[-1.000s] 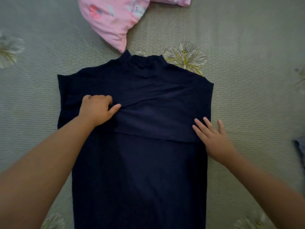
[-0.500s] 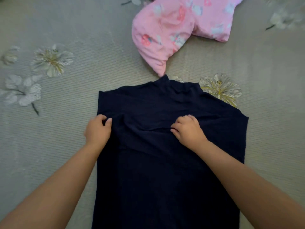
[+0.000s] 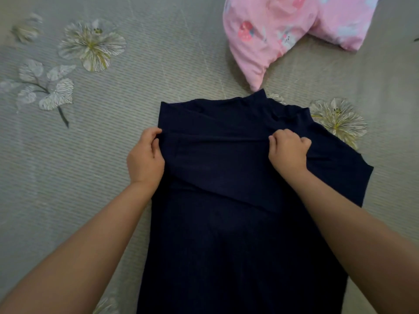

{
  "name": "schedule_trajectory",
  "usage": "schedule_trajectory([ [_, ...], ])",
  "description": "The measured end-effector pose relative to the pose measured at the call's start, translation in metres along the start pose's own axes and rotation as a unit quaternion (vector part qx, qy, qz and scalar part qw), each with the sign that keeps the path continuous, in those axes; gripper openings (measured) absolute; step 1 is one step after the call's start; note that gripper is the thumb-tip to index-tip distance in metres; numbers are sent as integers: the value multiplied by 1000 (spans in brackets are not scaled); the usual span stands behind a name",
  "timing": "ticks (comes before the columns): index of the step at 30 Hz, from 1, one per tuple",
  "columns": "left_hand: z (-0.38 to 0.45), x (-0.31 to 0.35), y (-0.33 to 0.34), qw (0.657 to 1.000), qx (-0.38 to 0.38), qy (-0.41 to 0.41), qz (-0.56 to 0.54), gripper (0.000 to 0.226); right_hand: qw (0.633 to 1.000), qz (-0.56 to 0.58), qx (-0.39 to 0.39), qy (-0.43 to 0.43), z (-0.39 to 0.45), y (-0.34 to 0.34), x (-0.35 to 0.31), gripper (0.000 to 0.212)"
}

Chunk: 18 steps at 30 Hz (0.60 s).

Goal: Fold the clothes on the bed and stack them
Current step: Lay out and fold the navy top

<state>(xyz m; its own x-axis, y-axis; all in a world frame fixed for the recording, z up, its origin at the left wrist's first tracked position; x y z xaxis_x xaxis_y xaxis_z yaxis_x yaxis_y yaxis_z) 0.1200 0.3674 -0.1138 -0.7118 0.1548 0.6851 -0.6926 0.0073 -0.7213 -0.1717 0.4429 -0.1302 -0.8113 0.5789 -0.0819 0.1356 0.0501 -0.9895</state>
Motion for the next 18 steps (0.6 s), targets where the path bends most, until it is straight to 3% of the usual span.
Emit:
schedule_trajectory([
  [4, 9, 0, 14, 993, -70, 11, 96, 33, 998, -65, -13, -23, -8, 6, 1, 29],
  [7, 2, 5, 13, 981, -85, 20, 172, 39, 999, -36, 25, -15, -25, -6, 0, 36],
  [9, -17, 26, 11, 974, -65, 129, 175, 39, 994, 20, 91, -60, -53, -23, -11, 36],
  [11, -58, 43, 17, 943, -76, 267, 184, 39, 985, 36, 125, -113, -100, -27, -21, 38],
  [15, -162, 41, 32, 882, -209, 382, 182, 43, 981, 68, 35, -180, -225, 2, -25, 44],
  [18, -214, 23, 32, 850, -294, 369, 235, 49, 990, 23, -43, -132, -289, 31, -5, 47],
])
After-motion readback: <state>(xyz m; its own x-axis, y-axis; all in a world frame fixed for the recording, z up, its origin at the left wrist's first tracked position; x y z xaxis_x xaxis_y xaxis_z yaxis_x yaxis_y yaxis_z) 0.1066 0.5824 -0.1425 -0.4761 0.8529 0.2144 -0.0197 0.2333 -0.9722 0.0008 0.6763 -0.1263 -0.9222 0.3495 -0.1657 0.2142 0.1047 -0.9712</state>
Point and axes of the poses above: each hand's wrist, its own z-axis towards the middle knuckle, its own y-axis out of the palm, x = y × z, the point moved 7 cm from there along z, towards the middle knuckle, and after that the axes turned 6 degrees about y, right-handed, at the moved point
